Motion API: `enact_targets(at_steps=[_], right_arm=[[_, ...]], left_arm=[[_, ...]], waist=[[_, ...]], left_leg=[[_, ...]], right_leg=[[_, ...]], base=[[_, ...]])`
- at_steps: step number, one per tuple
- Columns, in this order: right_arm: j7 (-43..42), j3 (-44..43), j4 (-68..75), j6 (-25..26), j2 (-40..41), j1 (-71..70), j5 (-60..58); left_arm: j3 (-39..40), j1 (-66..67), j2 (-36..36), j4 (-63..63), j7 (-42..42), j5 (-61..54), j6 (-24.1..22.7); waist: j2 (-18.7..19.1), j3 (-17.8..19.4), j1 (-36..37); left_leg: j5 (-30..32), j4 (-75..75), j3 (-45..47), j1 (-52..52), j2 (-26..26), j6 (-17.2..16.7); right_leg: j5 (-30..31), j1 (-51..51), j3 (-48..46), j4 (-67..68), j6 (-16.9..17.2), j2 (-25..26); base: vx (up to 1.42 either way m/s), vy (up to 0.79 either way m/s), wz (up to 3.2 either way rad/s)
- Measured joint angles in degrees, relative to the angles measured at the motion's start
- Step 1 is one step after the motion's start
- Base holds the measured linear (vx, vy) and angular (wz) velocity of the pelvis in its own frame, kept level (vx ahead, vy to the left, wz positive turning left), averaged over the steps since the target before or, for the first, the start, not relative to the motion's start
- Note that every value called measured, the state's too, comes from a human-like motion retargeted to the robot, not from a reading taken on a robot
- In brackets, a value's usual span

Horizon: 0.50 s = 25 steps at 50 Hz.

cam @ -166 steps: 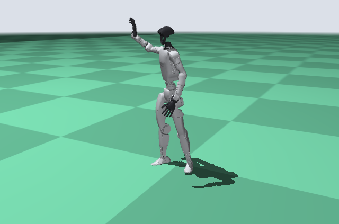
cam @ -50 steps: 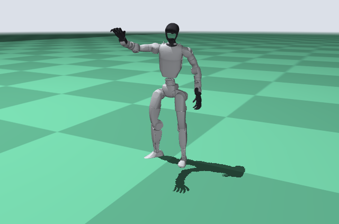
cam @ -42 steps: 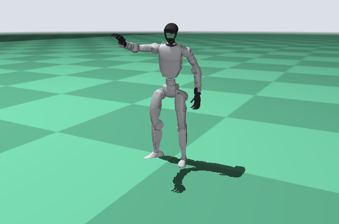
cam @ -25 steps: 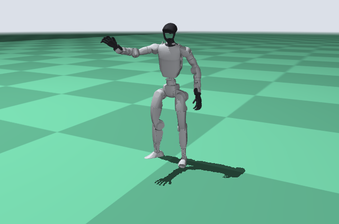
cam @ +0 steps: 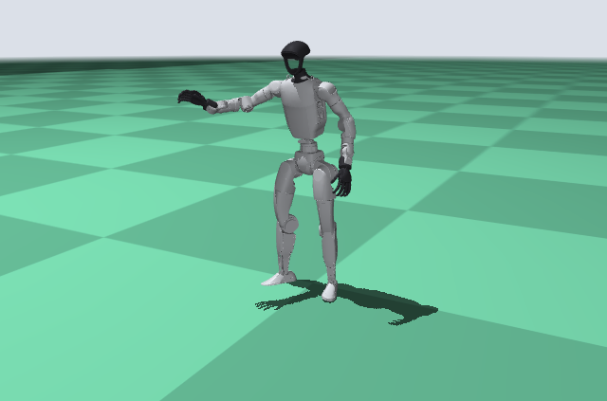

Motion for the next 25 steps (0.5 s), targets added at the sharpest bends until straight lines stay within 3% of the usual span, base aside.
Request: enact_targets(at_steps=[6,10,13,18,22,25], right_arm=[[8.6,14.7,-6.9,-3.3,-7.8,-1.1,-33.1],[10.1,19.1,-5.1,-4.3,-10.2,-3.3,-42.0],[8.1,14.8,0.6,-2.0,-7.8,-1.7,-34.7],[-0.9,-2.7,10.2,1.2,0.0,2.0,-9.6],[-7.5,-14.2,11.8,-0.1,5.7,3.6,10.4],[-8.0,-15.1,9.2,-1.7,9.3,7.0,15.4]], left_arm=[[-1.2,2.2,0.2,1.2,-3.8,7.4,-3.9],[-1.6,2.0,0.2,0.7,-5.0,10.2,-5.4],[-1.1,1.0,-0.4,-0.8,-4.2,9.0,-5.0],[-0.6,-0.7,-0.8,-4.6,-0.9,3.7,-3.1],[-1.3,-2.0,-0.9,-7.0,1.6,-1.6,-1.2],[-2.3,-2.9,-0.8,-7.5,1.9,-3.0,-0.6]], waist=[[0.8,-0.8,-1.1],[1.5,-1.2,-1.7],[2.1,-1.3,-2.5],[2.5,-1.4,-4.2],[2.5,-1.3,-5.4],[2.2,-1.2,-5.7]], left_leg=[[-0.2,0.8,4.6,0.4,1.4,-0.5],[-0.3,1.6,6.2,0.3,2.3,-0.8],[-0.3,1.8,6.0,0.0,2.3,-0.8],[-0.4,1.5,4.1,-0.3,1.5,-0.3],[-0.4,1.1,2.9,-0.2,0.8,0.0],[-0.4,1.0,2.9,-0.1,0.7,0.2]], right_leg=[[0.9,-1.8,3.9,-0.8,0.0,2.6],[1.4,-2.4,5.2,-1.3,0.0,3.8],[1.4,-2.3,5.0,-1.4,0.0,3.7],[0.9,-1.6,3.5,-1.3,0.0,2.4],[0.5,-1.0,2.5,-1.2,0.0,1.4],[0.4,-0.8,2.4,-1.3,0.0,1.3]], base=[[-0.01,-0.09,-0.71],[-0.01,-0.07,-0.37],[0.0,0.0,0.0],[0.03,0.06,0.34],[0.02,0.04,0.23],[0.0,0.0,0.0]])
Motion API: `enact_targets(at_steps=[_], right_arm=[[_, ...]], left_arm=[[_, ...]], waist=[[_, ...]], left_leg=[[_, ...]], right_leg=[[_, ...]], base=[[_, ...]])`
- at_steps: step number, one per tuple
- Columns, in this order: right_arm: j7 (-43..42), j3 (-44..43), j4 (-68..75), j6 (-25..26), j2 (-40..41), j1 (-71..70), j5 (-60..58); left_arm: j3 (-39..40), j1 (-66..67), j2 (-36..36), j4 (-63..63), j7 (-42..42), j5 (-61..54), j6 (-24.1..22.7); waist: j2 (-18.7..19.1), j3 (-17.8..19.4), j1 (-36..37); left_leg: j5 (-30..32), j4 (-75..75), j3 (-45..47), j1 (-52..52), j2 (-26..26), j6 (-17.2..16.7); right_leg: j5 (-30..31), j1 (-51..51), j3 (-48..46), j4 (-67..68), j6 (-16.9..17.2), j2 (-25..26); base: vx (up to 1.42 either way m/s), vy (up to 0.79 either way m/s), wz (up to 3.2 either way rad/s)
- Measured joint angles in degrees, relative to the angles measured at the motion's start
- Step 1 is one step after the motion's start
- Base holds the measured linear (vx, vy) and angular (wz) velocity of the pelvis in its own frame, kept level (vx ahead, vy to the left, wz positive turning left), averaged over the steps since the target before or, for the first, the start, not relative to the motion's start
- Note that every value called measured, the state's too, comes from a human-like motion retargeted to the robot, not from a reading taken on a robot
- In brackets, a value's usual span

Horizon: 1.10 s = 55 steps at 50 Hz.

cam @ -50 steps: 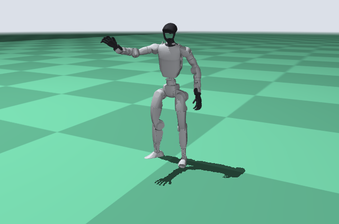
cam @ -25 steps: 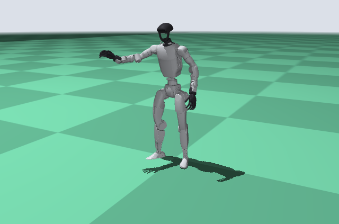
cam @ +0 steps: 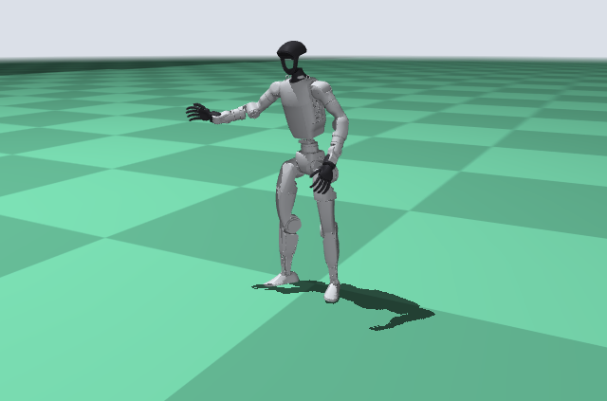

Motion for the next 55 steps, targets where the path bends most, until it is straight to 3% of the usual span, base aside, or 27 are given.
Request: enact_targets(at_steps=[5,7,10,19,23,28,35,47,55], right_arm=[[7.1,11.2,-9.6,-1.5,1.8,9.1,-18.1],[10.2,14.1,-13.4,-4.8,2.5,12.1,-23.8],[13.2,15.2,-16.2,-5.7,4.6,14.4,-26.4],[3.3,4.7,-6.3,-5.6,20.4,18.4,4.3],[5.1,4.3,-4.3,-5.2,24.1,23.1,11.7],[11.0,14.4,-10.5,-4.9,25.9,31.0,0.7],[15.6,27.3,-29.8,-6.8,25.7,33.0,-13.3],[17.3,48.8,-50.6,-6.5,28.3,17.1,-19.1],[22.4,53.0,-52.4,-7.5,30.4,10.4,-21.4]], left_arm=[[-1.3,-0.1,0.5,0.2,-2.5,4.8,-2.6],[-1.6,0.5,0.7,0.5,-3.9,8.3,-4.9],[-2.4,-0.7,1.0,0.1,-5.0,9.0,-5.0],[-6.8,-10.3,0.2,-0.2,-1.9,7.0,-1.2],[-8.1,-14.6,-0.9,-2.2,-1.2,7.3,0.3],[-9.9,-16.3,-0.5,-9.1,-1.6,10.1,-1.4],[-13.2,-15.3,2.0,-23.9,-3.5,6.2,-5.1],[-15.0,-17.2,0.6,-38.8,5.4,0.3,-6.1],[-9.9,-14.1,-1.0,-41.1,13.0,0.0,-8.3]], waist=[[-0.6,-0.5,0.4],[-0.7,-1.7,-0.5],[-1.3,-1.3,1.3],[-3.5,-1.1,3.9],[-4.1,-0.2,5.2],[-4.7,0.7,6.3],[-5.9,0.7,6.9],[-7.5,-1.2,9.0],[-6.8,-1.1,11.9]], left_leg=[[0.0,0.4,1.2,0.1,0.9,0.1],[-2.9,7.0,1.5,-3.2,3.4,-0.1],[-0.1,1.2,1.2,-0.4,1.5,0.4],[0.4,0.4,-6.1,-1.6,-0.4,1.4],[1.3,-0.6,-9.7,-2.2,-0.7,0.6],[2.4,-2.0,-12.6,-2.6,-0.8,-0.3],[3.0,-2.8,-13.6,-3.0,-0.8,0.0],[2.7,-2.1,-14.1,-3.2,-0.8,1.0],[2.3,-1.8,-16.2,-3.0,-0.9,1.3]], right_leg=[[0.1,-0.5,0.9,-0.1,0.0,1.2],[-0.2,-1.1,0.3,0.2,0.0,1.5],[0.0,-0.8,0.8,0.3,0.0,1.6],[-1.4,1.8,-5.8,1.5,-0.1,-1.9],[-2.0,3.0,-9.6,2.1,-0.9,-2.7],[-2.5,3.6,-12.7,2.7,-1.3,-3.0],[-2.7,3.2,-13.7,3.5,-0.8,-3.1],[-3.2,3.2,-13.7,4.2,-1.3,-3.5],[-4.6,3.7,-15.3,6.5,-2.1,-4.4]], base=[[0.01,-0.05,-0.16],[0.0,-0.03,0.03],[0.0,-0.02,-0.12],[0.02,0.07,0.76],[-0.01,0.03,0.88],[-0.01,0.01,0.57],[-0.01,0.0,0.11],[0.0,0.0,0.0],[0.01,0.0,0.21]])
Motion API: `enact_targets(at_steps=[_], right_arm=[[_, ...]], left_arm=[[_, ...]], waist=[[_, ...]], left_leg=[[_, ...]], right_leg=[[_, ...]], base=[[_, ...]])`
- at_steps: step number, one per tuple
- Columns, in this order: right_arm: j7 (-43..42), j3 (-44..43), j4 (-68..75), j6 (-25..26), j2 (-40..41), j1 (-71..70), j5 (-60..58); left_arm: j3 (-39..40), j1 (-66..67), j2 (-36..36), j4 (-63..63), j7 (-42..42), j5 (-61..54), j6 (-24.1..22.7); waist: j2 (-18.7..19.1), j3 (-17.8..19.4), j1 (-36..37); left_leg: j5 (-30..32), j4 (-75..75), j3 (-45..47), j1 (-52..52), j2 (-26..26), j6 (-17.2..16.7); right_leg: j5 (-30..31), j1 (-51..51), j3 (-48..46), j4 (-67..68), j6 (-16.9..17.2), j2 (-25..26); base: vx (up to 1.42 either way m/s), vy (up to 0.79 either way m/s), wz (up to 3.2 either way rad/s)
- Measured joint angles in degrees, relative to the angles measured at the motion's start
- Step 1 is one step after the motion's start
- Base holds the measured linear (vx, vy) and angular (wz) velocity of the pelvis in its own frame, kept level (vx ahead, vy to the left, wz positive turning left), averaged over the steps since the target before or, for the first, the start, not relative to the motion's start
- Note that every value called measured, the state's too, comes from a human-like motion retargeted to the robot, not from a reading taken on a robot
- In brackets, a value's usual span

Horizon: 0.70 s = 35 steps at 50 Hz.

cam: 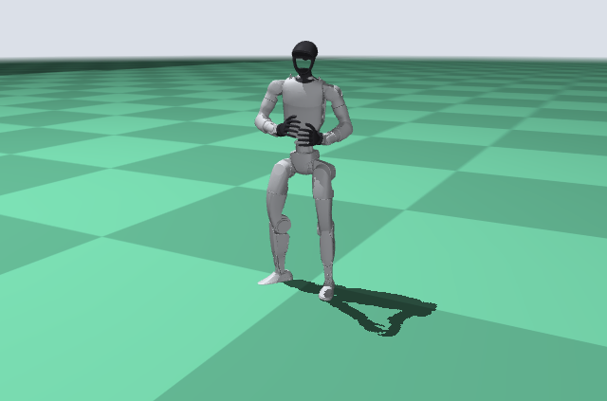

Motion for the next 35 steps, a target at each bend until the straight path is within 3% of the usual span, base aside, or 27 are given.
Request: enact_targets(at_steps=[8,10,17,25,30,35], right_arm=[[9.6,-1.9,-1.5,-2.0,-6.0,1.7,-1.7],[11.0,-1.3,-1.2,-4.1,-6.8,4.0,0.3],[11.9,-3.7,1.5,-2.4,-11.1,9.7,-0.8],[10.5,-8.9,3.6,-0.6,-12.9,16.6,2.2],[8.4,-11.4,6.4,1.9,-13.5,19.7,3.0],[7.4,-13.2,10.7,4.5,-13.7,22.5,3.3]], left_arm=[[10.5,6.6,3.8,0.0,-0.7,5.5,-1.2],[13.9,9.3,5.3,1.0,-1.4,9.1,-2.6],[27.5,14.0,9.1,5.0,2.0,8.3,-0.8],[45.1,14.2,12.1,18.0,10.0,-1.2,0.7],[55.9,7.6,14.9,28.3,17.8,-14.8,-0.6],[61.6,1.2,19.9,33.9,22.5,-22.3,-0.3]], waist=[[1.0,0.1,3.2],[0.6,-0.6,3.5],[1.4,0.3,5.7],[1.5,0.9,6.5],[1.7,1.2,6.6],[2.1,1.6,6.5]], left_leg=[[0.1,-0.1,-2.1,0.0,-0.3,-0.5],[-2.7,5.0,-1.5,-2.4,0.4,-1.0],[0.6,-0.6,-3.4,-0.3,-0.4,-1.0],[1.2,-1.2,-4.3,-0.4,-0.4,-1.0],[1.3,-1.2,-4.9,-0.5,-0.3,-0.9],[1.4,-1.2,-5.8,-0.7,-0.2,-0.9]], right_leg=[[-0.9,0.7,-1.9,1.4,-0.2,-0.8],[-2.4,-0.2,-2.8,4.6,-0.2,-2.2],[-1.2,1.2,-3.4,1.5,-0.1,-1.0],[-1.3,1.5,-4.5,1.3,-0.3,-0.9],[-1.3,2.0,-5.2,0.9,-0.5,-0.7],[-1.3,2.6,-6.4,0.7,-0.7,-0.6]], base=[[0.02,0.01,0.24],[0.03,0.0,0.09],[0.0,0.0,0.0],[0.0,0.0,0.0],[0.0,0.0,0.0],[0.01,0.0,0.12]])
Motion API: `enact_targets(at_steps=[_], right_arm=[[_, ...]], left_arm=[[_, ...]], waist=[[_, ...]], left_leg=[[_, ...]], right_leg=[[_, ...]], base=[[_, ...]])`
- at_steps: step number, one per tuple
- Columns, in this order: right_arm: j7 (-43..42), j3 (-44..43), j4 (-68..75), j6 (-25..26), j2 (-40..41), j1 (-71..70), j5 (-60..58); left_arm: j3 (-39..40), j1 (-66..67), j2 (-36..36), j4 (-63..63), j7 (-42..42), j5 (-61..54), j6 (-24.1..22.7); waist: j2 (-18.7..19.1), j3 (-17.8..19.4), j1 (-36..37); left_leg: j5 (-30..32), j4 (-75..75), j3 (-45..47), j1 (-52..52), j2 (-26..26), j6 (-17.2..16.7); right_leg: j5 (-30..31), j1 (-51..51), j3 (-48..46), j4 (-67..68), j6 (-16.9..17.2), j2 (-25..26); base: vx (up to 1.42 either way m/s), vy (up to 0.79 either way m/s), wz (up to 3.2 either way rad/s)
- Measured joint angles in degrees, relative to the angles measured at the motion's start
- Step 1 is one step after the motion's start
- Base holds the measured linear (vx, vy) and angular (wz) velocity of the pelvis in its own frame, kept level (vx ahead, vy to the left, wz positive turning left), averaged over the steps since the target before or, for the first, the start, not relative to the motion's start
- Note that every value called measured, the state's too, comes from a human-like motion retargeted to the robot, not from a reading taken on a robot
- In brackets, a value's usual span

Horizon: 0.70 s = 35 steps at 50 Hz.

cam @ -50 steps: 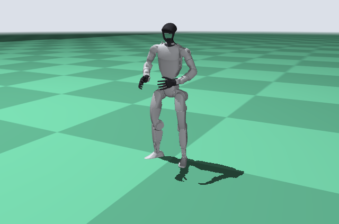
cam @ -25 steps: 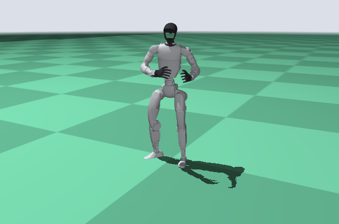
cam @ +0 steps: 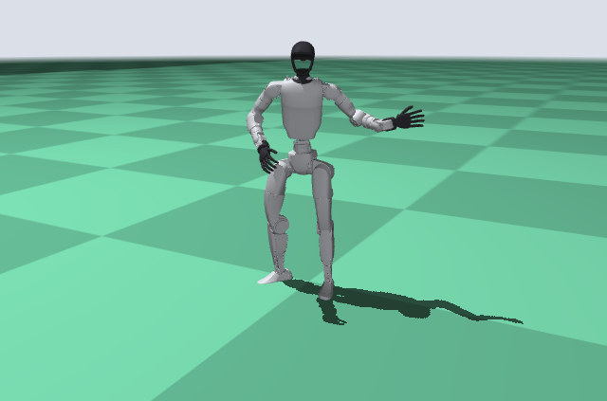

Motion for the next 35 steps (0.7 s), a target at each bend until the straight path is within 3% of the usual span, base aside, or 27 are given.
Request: enact_targets(at_steps=[4,10,13,17,23,26,30,35], right_arm=[[1.9,-0.5,5.2,-1.0,0.4,2.2,-1.5],[7.3,0.7,13.9,-5.0,1.9,5.0,-4.7],[8.4,1.4,16.2,-6.1,1.9,5.5,-6.5],[5.4,1.2,17.6,-5.6,2.2,5.6,-6.2],[0.3,-1.2,19.0,-1.2,3.9,5.4,-0.8],[-0.6,-2.2,19.4,0.4,4.6,5.4,1.3],[0.3,-2.3,19.1,-0.3,4.5,5.5,1.6],[5.4,-0.9,18.9,-3.8,3.6,5.9,-1.0]], left_arm=[[-4.4,2.7,5.2,0.8,-6.1,10.7,1.6],[-13.4,8.8,14.2,-2.2,-21.6,38.7,0.6],[-15.3,8.8,16.9,-0.7,-23.9,45.9,0.6],[-14.7,4.6,16.2,6.8,-18.7,39.7,2.7],[-7.6,-8.0,13.3,16.0,-9.1,10.3,2.3],[-5.4,-13.0,13.7,15.7,-7.0,2.5,1.2],[-9.7,-13.7,15.7,10.9,-8.5,9.4,0.6],[-18.8,-9.1,22.5,1.7,-15.8,36.6,1.8]], waist=[[0.1,0.0,0.0],[-0.1,-1.2,-0.5],[-0.2,-1.7,-1.2],[-0.2,-1.7,-1.9],[-0.4,-1.4,-1.9],[-0.5,-1.1,-1.7],[-0.6,-1.0,-1.4],[-0.5,-1.9,-1.6]], left_leg=[[0.2,0.0,-1.1,-0.4,0.0,-0.2],[0.5,0.0,-3.0,-1.6,0.0,-0.9],[0.6,0.0,-3.5,-2.0,-0.1,-1.0],[0.6,0.0,-3.4,-2.0,-0.1,-0.9],[0.4,0.0,-2.4,-1.4,0.0,-0.5],[0.3,0.0,-2.1,-1.2,0.0,-0.4],[0.3,0.0,-2.4,-1.2,0.0,-0.5],[0.4,0.0,-3.2,-1.7,-0.1,-0.9]], right_leg=[[0.0,0.4,-1.3,0.0,-0.1,0.0],[0.1,0.5,-3.2,0.3,-0.5,-0.1],[0.0,0.4,-3.7,0.5,-0.7,-0.3],[0.0,0.1,-3.6,0.7,-0.8,-0.4],[0.2,0.1,-2.5,0.4,-0.8,-0.2],[0.3,0.2,-2.3,0.1,-0.9,-0.1],[0.4,0.5,-2.6,-0.1,-1.0,-0.1],[0.4,0.4,-3.4,0.3,-1.0,-0.2]], base=[[0.01,0.01,0.28],[0.01,0.01,0.3],[0.0,0.0,0.07],[0.0,0.0,0.0],[0.0,0.0,-0.13],[0.0,0.0,0.0],[0.0,0.0,0.0],[0.0,0.01,0.07]])
